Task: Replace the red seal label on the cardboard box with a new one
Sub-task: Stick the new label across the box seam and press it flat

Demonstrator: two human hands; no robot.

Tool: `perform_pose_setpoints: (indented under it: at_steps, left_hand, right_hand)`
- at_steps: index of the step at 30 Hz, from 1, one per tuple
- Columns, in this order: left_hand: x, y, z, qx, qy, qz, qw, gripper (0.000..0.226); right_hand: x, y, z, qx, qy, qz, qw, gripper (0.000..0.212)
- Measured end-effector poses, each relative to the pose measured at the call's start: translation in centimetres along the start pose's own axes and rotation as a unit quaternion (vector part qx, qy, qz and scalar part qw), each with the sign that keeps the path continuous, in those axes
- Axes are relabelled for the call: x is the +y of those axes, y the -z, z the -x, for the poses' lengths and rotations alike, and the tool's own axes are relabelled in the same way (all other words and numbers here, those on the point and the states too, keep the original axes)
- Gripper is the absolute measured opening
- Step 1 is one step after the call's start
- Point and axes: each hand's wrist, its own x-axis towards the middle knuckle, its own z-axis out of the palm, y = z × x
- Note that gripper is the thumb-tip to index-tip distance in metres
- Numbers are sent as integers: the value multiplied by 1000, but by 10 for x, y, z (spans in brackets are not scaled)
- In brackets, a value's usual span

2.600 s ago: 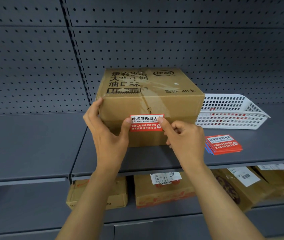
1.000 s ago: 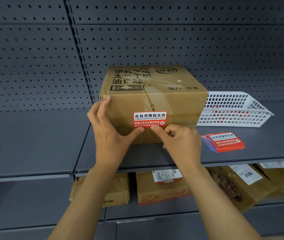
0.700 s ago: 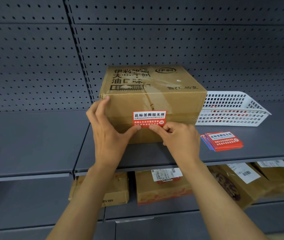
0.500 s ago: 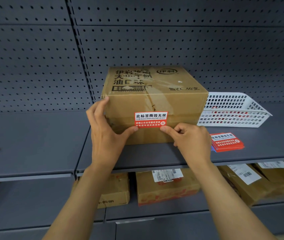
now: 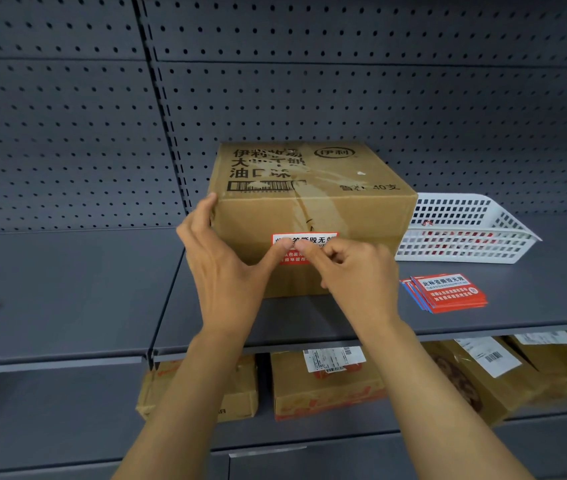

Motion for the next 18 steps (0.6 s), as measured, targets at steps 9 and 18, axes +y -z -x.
perform_pose_setpoints:
  at_steps: [9,18]
  left_hand:
    - [-9,10,-4,-17,5,34,999,98]
    - [-10,5,2,-20,-15,46,999,105]
  right_hand:
    - [22,12,-3,-8,-79,-30,996,66]
    - [29,19,2,-9,-101,-97,990,61]
